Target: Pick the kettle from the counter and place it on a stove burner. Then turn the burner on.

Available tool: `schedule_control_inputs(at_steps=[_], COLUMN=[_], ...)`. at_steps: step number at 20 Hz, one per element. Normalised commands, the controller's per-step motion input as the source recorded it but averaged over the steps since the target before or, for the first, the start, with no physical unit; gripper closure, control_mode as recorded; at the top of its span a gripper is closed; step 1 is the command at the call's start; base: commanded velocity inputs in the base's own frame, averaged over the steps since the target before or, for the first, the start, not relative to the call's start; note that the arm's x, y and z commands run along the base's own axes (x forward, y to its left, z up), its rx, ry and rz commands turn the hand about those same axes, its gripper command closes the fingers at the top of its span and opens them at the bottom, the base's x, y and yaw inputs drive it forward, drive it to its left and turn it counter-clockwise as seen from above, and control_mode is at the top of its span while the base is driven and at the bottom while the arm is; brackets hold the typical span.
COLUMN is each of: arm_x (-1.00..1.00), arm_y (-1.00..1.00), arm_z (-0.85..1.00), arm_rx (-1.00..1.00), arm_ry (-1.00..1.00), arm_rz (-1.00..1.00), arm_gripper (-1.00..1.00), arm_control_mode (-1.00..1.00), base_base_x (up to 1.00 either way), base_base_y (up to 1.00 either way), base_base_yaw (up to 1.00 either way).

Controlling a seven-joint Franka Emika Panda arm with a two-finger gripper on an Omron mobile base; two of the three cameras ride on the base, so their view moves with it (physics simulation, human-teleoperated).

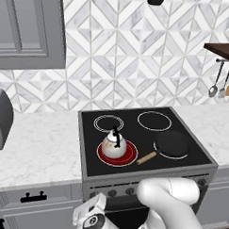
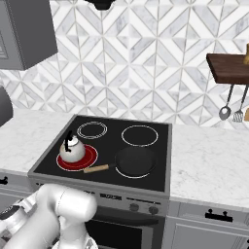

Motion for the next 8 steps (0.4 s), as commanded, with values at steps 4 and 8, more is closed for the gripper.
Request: schedule_control_inputs(at_steps=[4,8], arm_x=[0.0,0.0], arm_y=[0.26,0.02], arm_z=[-0.07,0.0], arm_rx=[-0.18,-0.01], arm_ry=[0.18,0.01], arm_rz=[0.0,0.0], arm_gripper=[1.0,1.0], arm_control_mode=[-1.0,-1.0], base_base_x=[0.0,0.0], base_base_y=[0.0,0.0], base_base_yaw=[0.0,0.0])
